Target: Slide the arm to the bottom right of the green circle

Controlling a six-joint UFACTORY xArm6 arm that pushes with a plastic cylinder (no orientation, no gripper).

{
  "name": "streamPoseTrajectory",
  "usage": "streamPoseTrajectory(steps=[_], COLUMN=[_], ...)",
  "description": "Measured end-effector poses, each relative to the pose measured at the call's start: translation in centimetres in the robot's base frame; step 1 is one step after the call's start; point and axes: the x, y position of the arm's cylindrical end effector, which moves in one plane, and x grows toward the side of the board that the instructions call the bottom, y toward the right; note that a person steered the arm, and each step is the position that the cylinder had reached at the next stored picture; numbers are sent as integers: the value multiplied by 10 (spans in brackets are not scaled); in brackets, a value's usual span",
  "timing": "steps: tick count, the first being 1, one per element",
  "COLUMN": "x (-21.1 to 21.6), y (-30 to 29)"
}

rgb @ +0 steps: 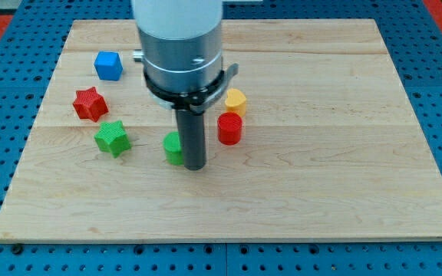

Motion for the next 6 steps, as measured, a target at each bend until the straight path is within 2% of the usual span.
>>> streamPoseTrajectory(steps=[2, 5, 6], x=[26, 30, 46], y=[46, 30, 30])
